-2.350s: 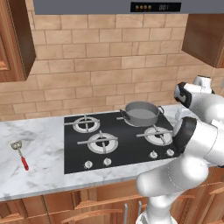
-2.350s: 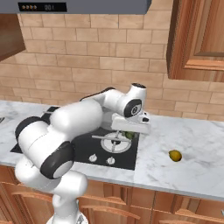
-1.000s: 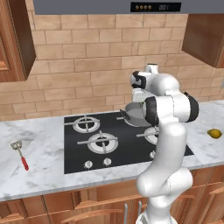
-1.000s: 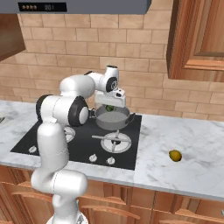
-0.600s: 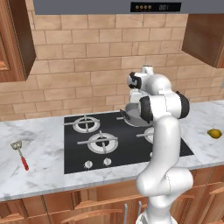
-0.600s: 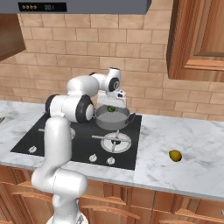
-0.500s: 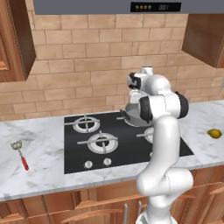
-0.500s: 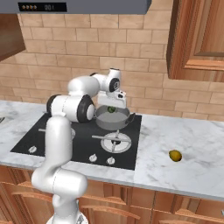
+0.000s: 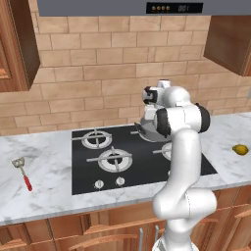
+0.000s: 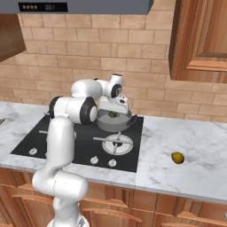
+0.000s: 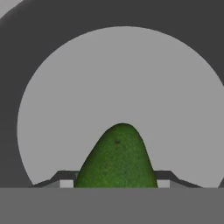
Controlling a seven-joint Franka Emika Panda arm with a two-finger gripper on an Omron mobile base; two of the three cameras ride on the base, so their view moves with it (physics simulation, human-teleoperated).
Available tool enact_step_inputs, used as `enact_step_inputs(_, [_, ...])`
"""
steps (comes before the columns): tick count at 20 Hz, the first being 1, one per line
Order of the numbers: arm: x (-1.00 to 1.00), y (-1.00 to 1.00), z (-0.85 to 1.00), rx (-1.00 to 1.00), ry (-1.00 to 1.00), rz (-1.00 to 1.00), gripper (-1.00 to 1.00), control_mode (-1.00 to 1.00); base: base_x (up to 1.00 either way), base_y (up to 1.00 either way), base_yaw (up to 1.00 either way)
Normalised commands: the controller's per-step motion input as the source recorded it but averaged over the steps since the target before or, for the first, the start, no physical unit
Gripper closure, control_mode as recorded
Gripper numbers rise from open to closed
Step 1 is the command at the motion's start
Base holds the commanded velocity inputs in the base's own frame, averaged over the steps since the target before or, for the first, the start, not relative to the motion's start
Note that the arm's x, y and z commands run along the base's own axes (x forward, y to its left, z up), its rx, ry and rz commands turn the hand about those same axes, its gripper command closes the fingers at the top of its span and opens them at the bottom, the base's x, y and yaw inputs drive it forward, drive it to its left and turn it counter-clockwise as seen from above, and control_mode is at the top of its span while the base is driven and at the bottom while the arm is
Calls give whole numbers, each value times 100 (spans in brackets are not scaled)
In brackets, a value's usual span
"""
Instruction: Put the avocado and lemon in the pot. Retrieve the spatula and lightly stir the vegetables in the pot.
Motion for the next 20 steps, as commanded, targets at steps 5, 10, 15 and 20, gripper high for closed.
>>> enact_step_inputs(5, [6,0,-39,0,-1,0,100,-100,0,0,0])
enact_step_inputs(10, [11,0,-20,0,0,0,100,-100,0,0,0])
enact_step_inputs(15, [9,0,0,0,0,0,-100,-100,0,0,0])
enact_step_inputs(20, [0,1,5,0,-8,0,-100,-100,0,0,0])
